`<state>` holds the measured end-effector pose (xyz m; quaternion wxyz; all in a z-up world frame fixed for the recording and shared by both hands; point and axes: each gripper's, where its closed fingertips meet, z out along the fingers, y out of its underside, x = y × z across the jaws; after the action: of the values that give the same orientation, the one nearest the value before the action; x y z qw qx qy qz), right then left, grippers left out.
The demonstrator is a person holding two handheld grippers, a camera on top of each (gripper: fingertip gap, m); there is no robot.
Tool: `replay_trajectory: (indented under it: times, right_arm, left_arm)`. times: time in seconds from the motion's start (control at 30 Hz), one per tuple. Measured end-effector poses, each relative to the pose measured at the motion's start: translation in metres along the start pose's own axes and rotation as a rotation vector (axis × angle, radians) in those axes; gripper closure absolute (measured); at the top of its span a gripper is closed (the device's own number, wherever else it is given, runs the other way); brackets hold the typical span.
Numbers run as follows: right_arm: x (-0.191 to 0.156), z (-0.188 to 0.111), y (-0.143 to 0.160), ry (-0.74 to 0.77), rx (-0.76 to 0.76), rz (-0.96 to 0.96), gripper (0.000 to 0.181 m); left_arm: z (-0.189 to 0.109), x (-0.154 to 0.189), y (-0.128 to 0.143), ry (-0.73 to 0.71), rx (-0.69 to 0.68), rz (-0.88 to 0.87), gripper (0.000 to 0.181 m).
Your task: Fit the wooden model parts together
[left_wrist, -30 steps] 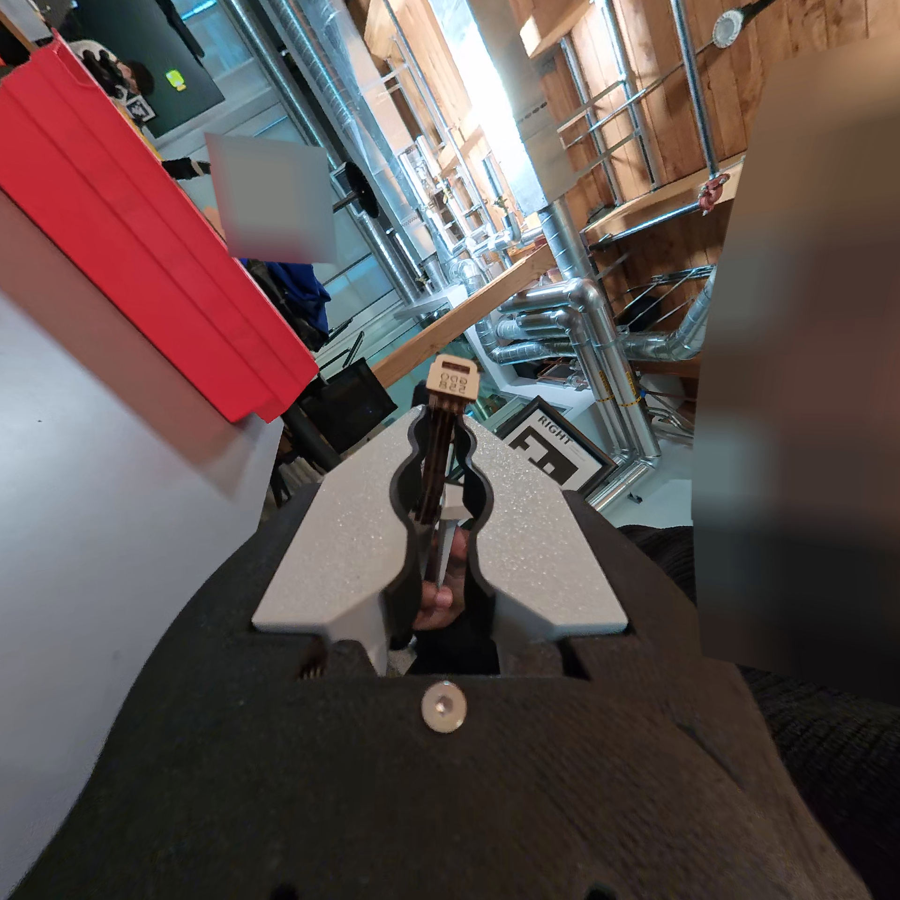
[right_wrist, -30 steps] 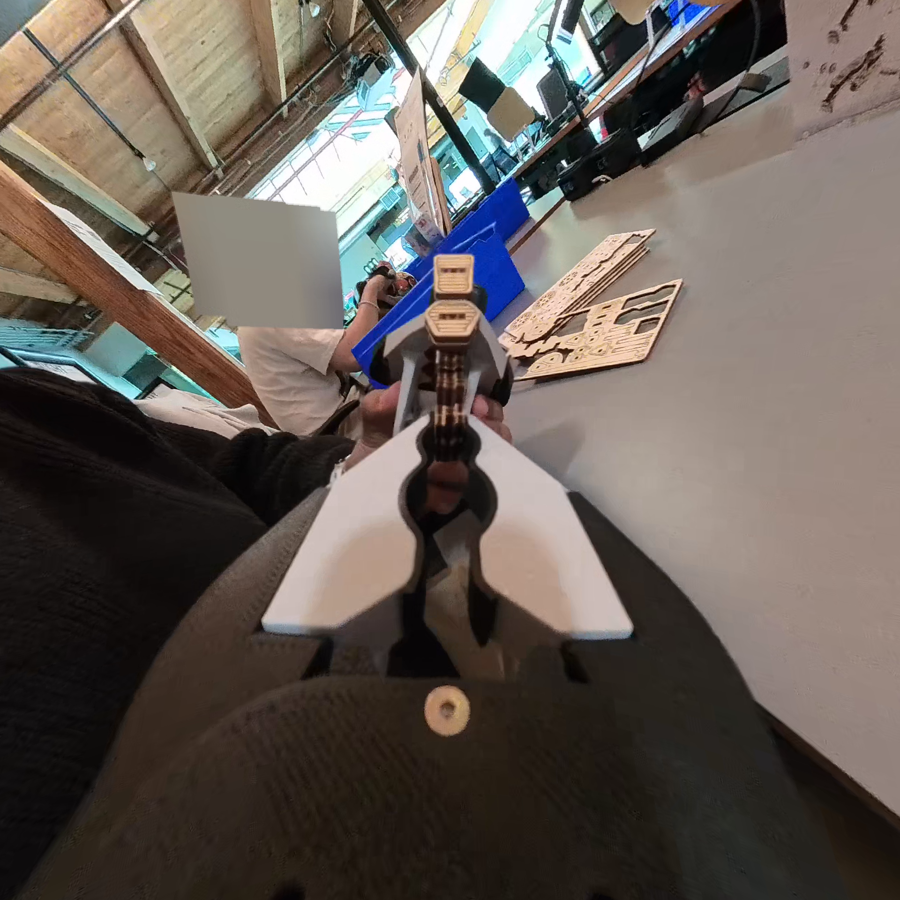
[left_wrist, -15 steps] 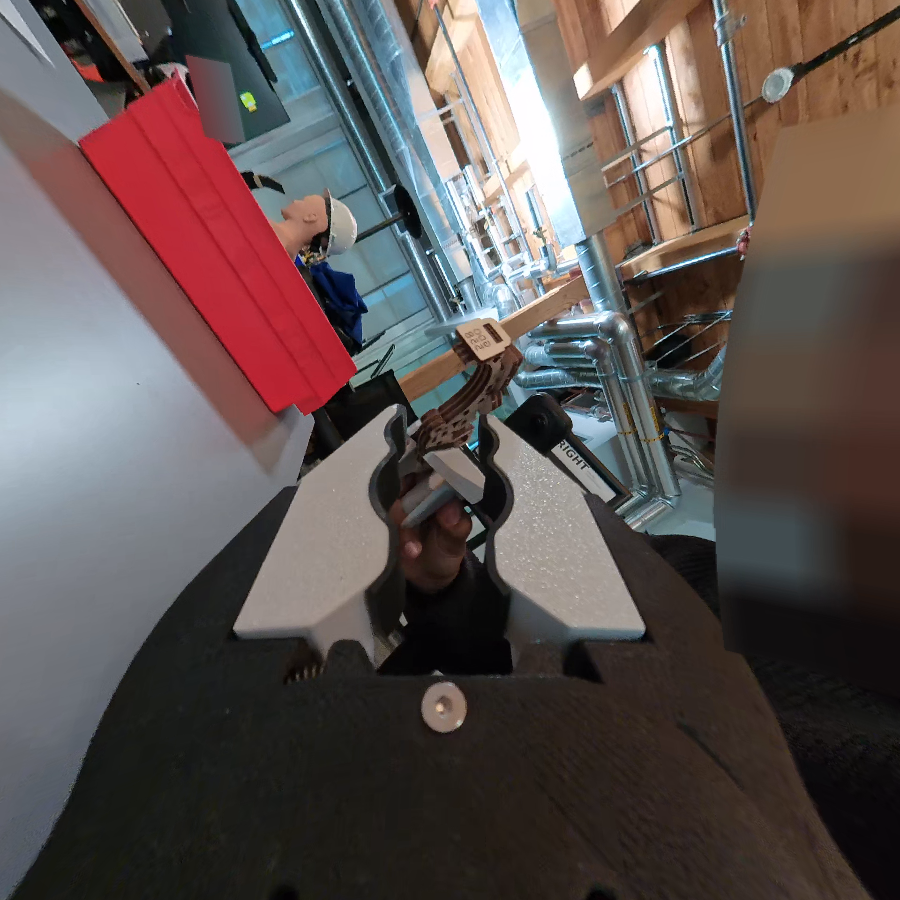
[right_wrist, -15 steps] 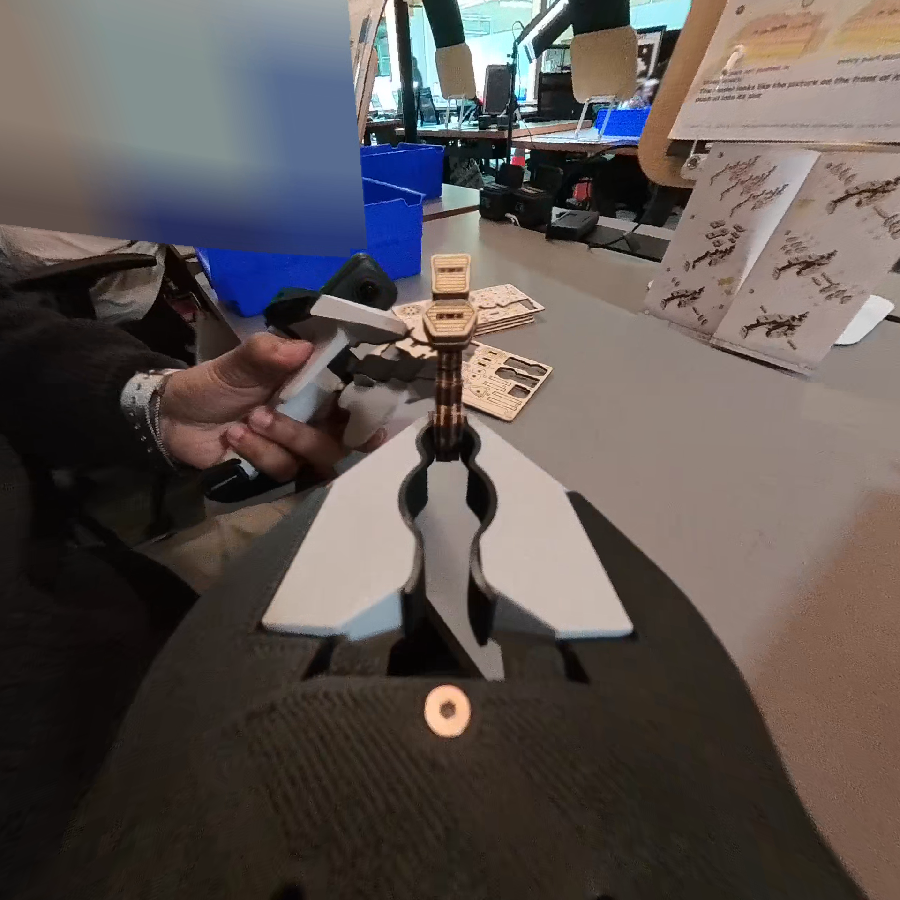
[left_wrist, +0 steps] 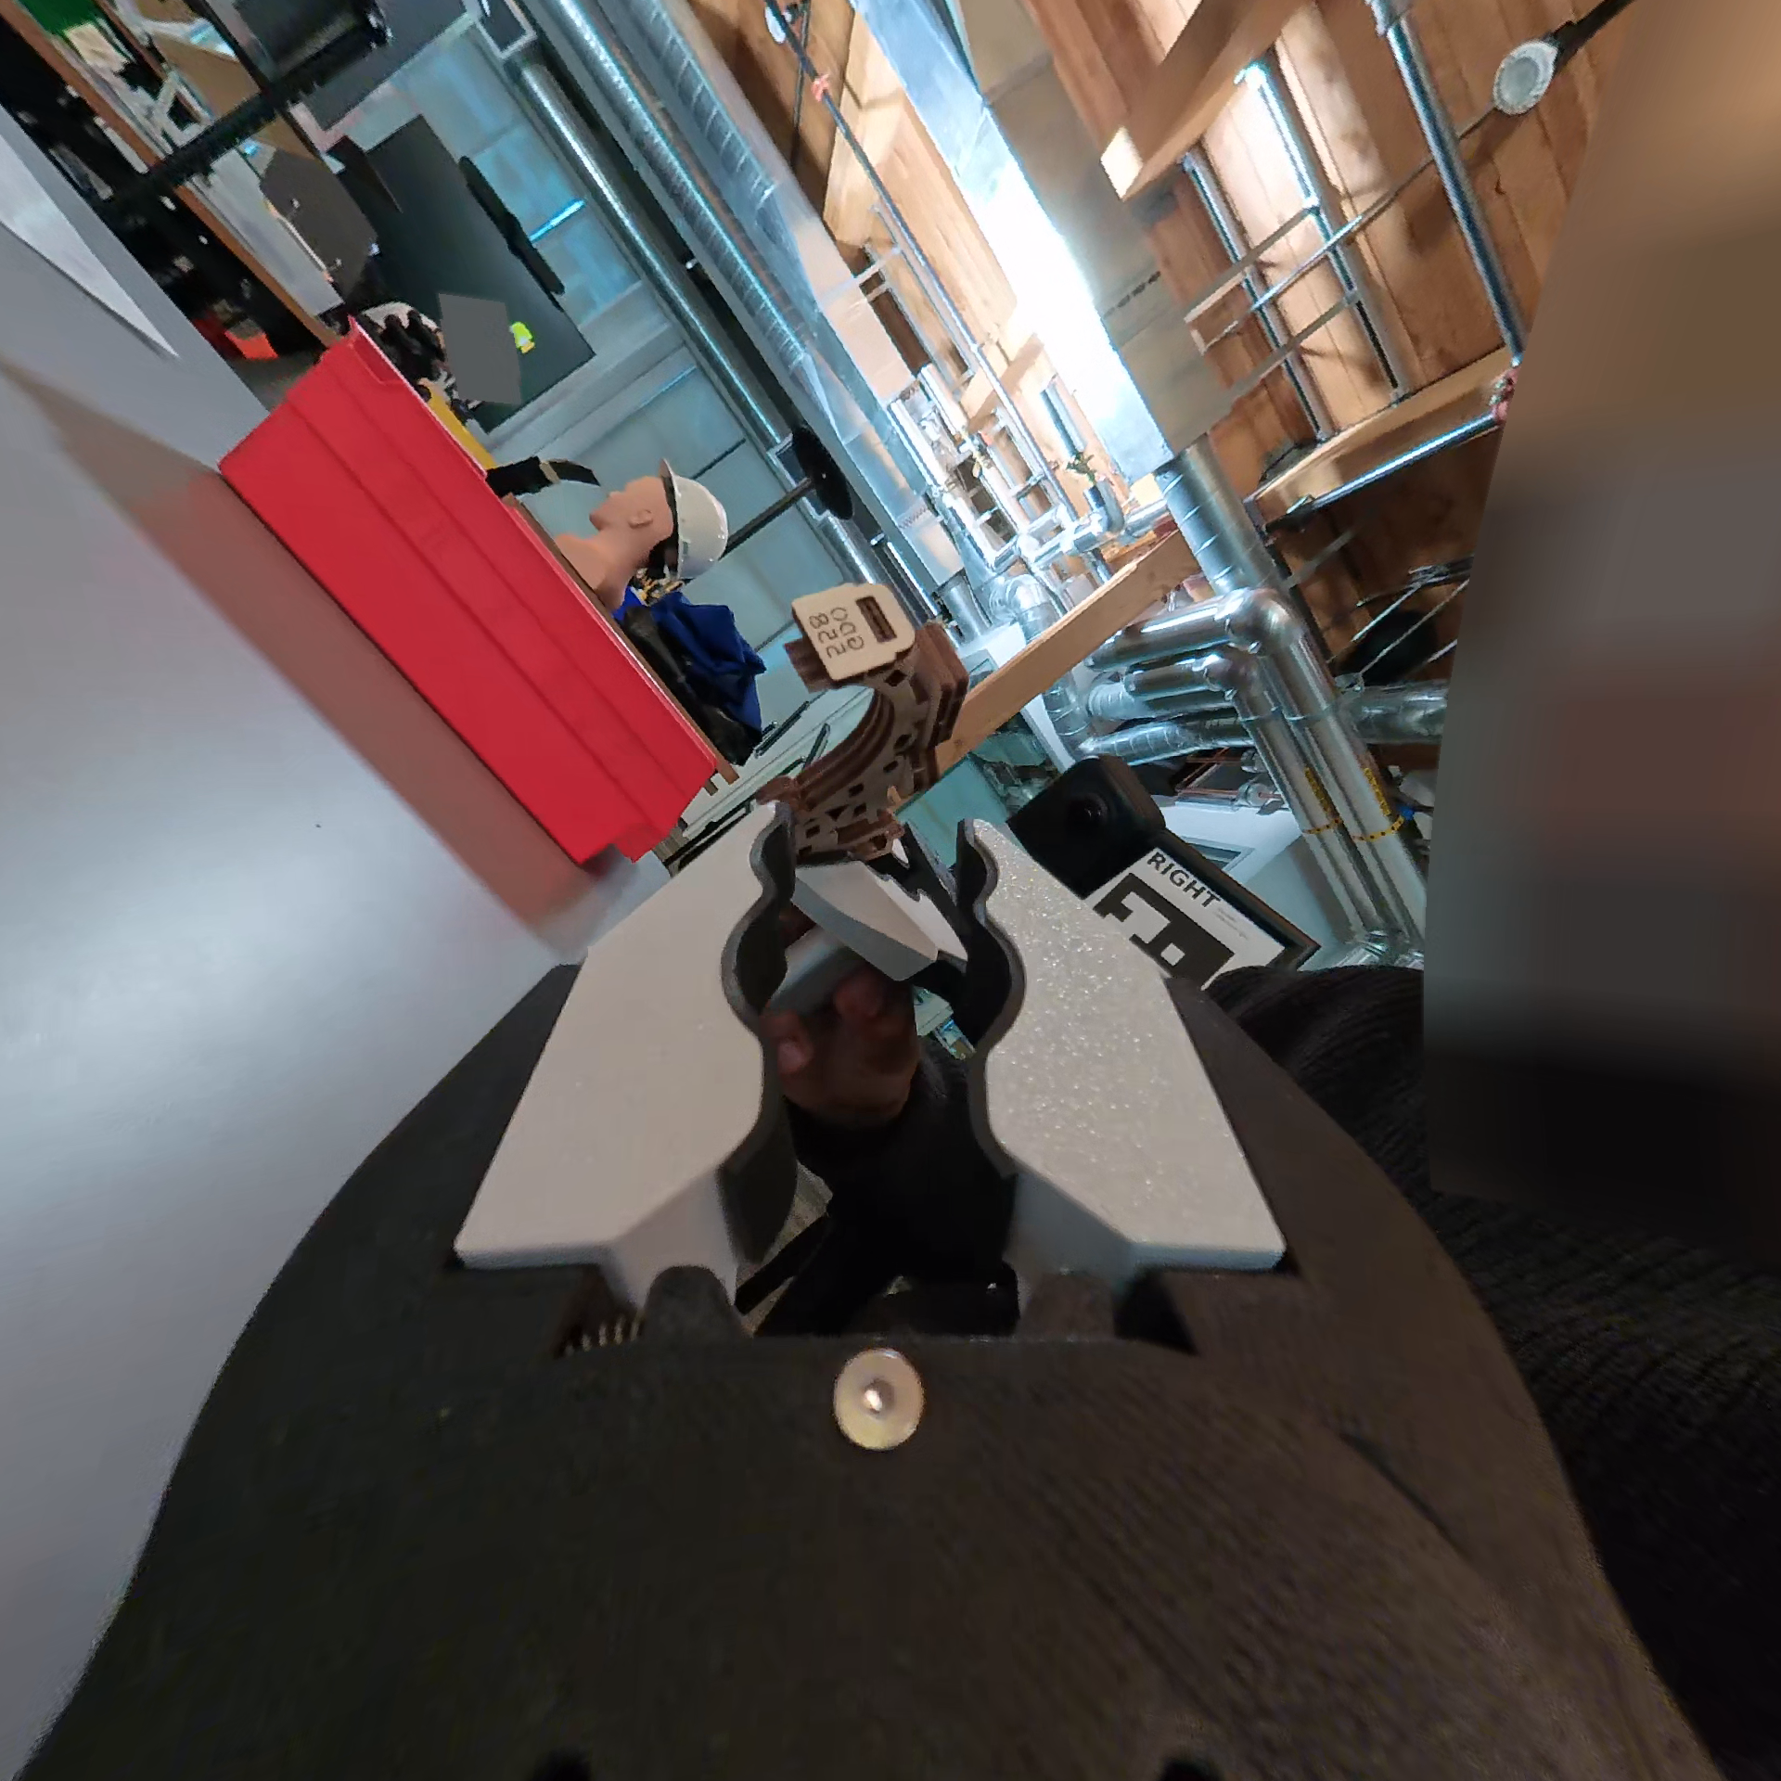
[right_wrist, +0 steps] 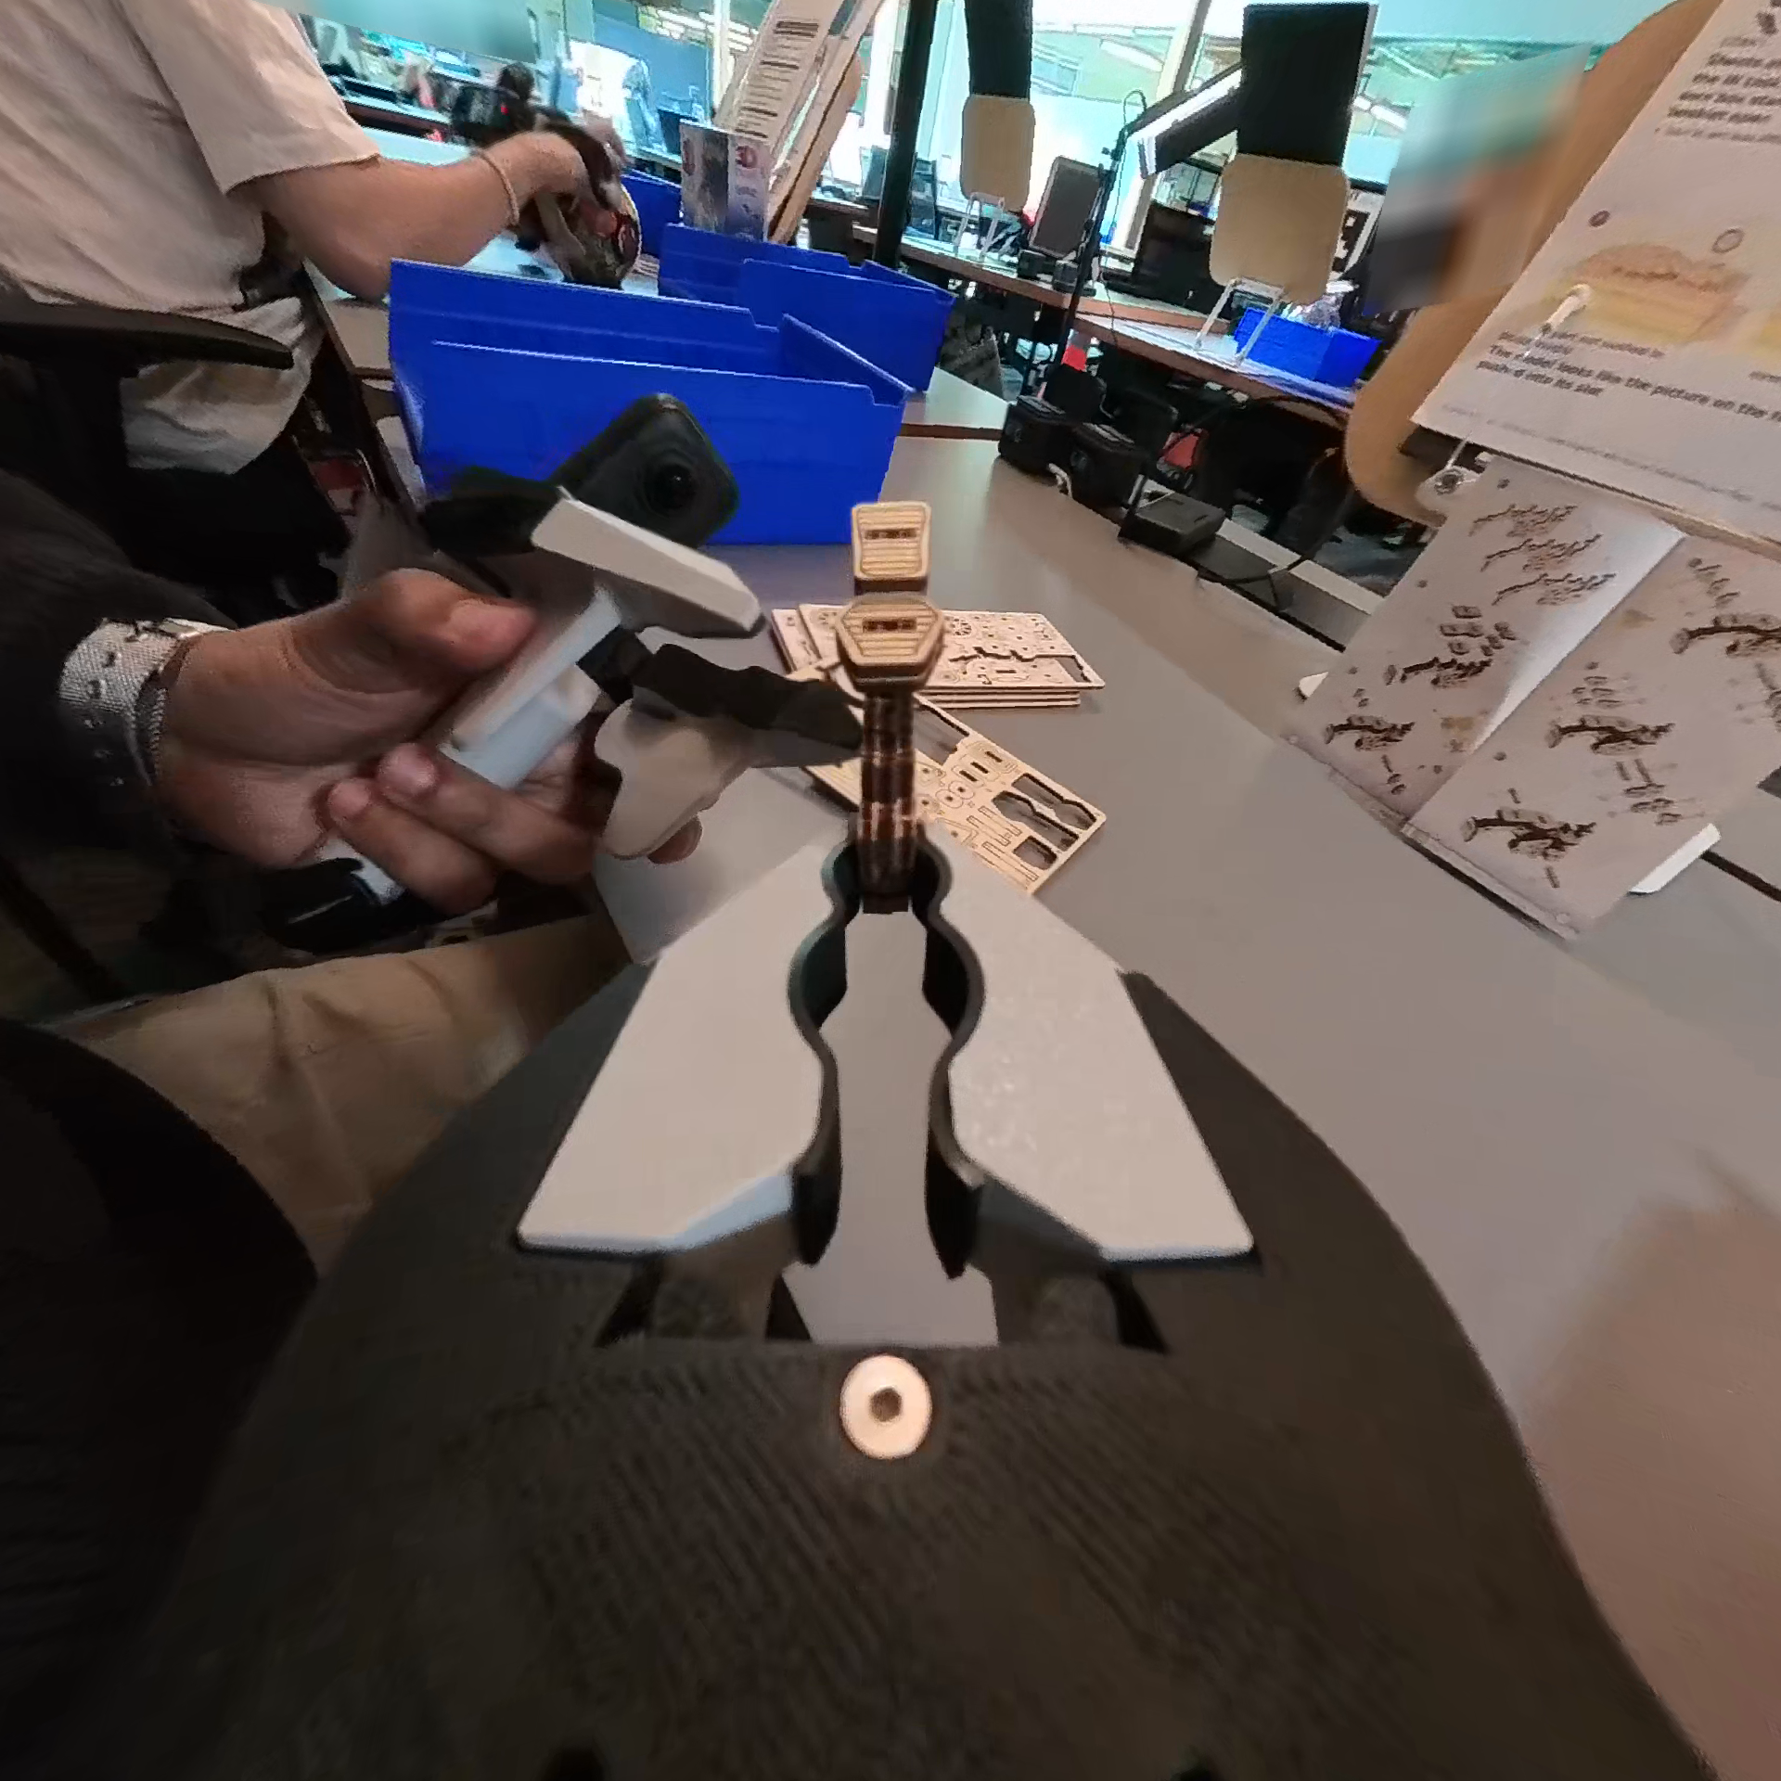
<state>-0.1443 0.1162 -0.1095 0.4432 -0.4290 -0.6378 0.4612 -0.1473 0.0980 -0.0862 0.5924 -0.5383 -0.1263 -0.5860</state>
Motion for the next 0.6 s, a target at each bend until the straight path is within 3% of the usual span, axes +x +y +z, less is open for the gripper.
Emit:
replay_trajectory:
  times: [0.03,0.37,0.5,0.6]
  right_arm:
    - [0.000,-0.001,0.000,0.012,-0.001,-0.015,0.173]
    - [0.008,-0.015,0.004,0.061,0.005,0.046,0.174]
    - [0.015,-0.024,0.004,0.062,0.031,0.144,0.173]
    - [0.024,-0.032,0.006,0.052,0.068,0.280,0.173]
  left_arm:
    - [0.001,0.000,0.000,0.004,0.001,-0.007,0.149]
    - [0.014,-0.005,0.005,0.035,-0.029,-0.064,0.149]
    - [0.020,0.004,0.013,0.138,-0.092,-0.145,0.164]
    - [0.027,0.004,0.021,0.164,-0.133,-0.168,0.165]
